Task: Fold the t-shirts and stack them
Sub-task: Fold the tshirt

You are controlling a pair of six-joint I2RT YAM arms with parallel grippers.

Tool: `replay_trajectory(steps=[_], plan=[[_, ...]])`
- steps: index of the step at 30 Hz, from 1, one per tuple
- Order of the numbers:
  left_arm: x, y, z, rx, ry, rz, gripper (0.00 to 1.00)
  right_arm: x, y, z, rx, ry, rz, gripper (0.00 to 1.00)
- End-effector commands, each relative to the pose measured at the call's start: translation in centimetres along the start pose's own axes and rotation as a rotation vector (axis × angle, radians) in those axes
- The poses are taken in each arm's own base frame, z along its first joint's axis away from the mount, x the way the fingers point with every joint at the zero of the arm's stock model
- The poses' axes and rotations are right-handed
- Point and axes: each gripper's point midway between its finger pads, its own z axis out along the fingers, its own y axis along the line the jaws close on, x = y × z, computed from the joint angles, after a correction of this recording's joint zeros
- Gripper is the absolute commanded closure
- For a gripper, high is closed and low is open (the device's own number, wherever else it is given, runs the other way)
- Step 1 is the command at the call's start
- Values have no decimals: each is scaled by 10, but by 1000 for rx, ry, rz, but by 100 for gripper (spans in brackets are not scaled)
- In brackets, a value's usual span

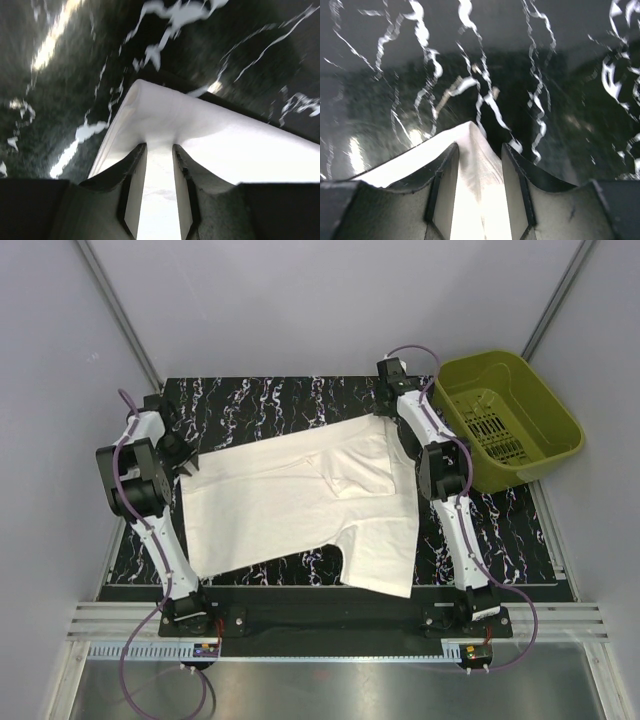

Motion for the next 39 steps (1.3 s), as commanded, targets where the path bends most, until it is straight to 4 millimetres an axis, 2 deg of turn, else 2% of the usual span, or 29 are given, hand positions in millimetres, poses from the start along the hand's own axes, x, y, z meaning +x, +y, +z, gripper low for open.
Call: replay_trajectory(steps=[1, 3, 6, 9, 10, 12, 13, 14, 15, 16, 17, 18, 19, 20, 21, 22, 23, 24, 25, 26, 27, 29, 30, 31, 32, 33, 35, 37, 39], plan=[[-29, -2, 18, 20, -53, 36, 64, -28, 3, 4, -27, -95, 34, 54], [-39, -11, 14, 48, -77, 46, 63, -43, 7, 6, -48, -154, 18, 54], [-55, -19, 3, 74, -130, 64, 53, -58, 11, 6, -65, -212, -3, 53], [-67, -23, -22, 82, -203, 92, 48, -77, 10, -1, -60, -273, -41, 52], [-70, -22, -37, 81, -238, 97, 46, -91, 8, -11, -56, -306, -59, 52], [-70, -23, -53, 91, -269, 97, 43, -109, 6, -27, -47, -354, -64, 50], [-73, -26, -75, 115, -315, 92, 41, -119, 6, -37, -50, -382, -57, 49], [-65, -25, -78, 117, -312, 89, 39, -134, 7, -55, -57, -416, -55, 47], [-61, -30, -87, 129, -324, 97, 39, -143, 6, -67, -56, -436, -49, 46], [-53, -32, -99, 141, -336, 102, 38, -153, 5, -88, -59, -457, -43, 45], [-48, -35, -103, 150, -342, 109, 38, -158, 3, -99, -54, -465, -38, 44], [-40, -42, -107, 164, -347, 122, 38, -155, 3, -104, -56, -449, -36, 43], [-28, -39, -107, 162, -338, 123, 39, -159, 8, -126, -93, -448, -12, 42], [-21, -38, -105, 165, -329, 107, 40, -156, 12, -134, -123, -432, 5, 41], [-12, -40, -102, 178, -317, 108, 42, -141, 14, -131, -141, -379, 14, 40], [3, -36, -97, 180, -290, 105, 43, -142, 20, -154, -193, -372, 50, 38], [11, -35, -96, 190, -277, 98, 44, -133, 23, -158, -213, -340, 64, 37], [20, -39, -95, 203, -268, 110, 44, -116, 22, -153, -216, -281, 80, 37], [34, -37, -95, 206, -257, 122, 45, -109, 26, -168, -253, -243, 113, 37], [43, -39, -95, 211, -253, 144, 45, -100, 28, -171, -266, -210, 125, 37], [58, -48, -95, 219, -245, 183, 45, -81, 29, -167, -264, -153, 125, 38], [84, -45, -94, 218, -219, 214, 46, -65, 30, -178, -274, -103, 136, 42], [98, -52, -101, 241, -232, 250, 46, -37, 34, -170, -283, -32, 122, 44], [115, -45, -92, 228, -200, 260, 46, -38, 38, -180, -312, -48, 123, 48], [122, -43, -92, 235, -192, 256, 46, -28, 41, -178, -326, -32, 118, 54], [136, -50, -97, 269, -188, 287, 46, -5, 42, -170, -327, 20, 116, 59], [156, -42, -91, 260, -149, 305, 46, 4, 42, -164, -322, 32, 137, 67], [169, -41, -96, 267, -144, 345, 47, 18, 34, -146, -272, 49, 134, 68], [177, -37, -102, 264, -141, 371, 47, 22, 31, -135, -247, 51, 116, 67]])
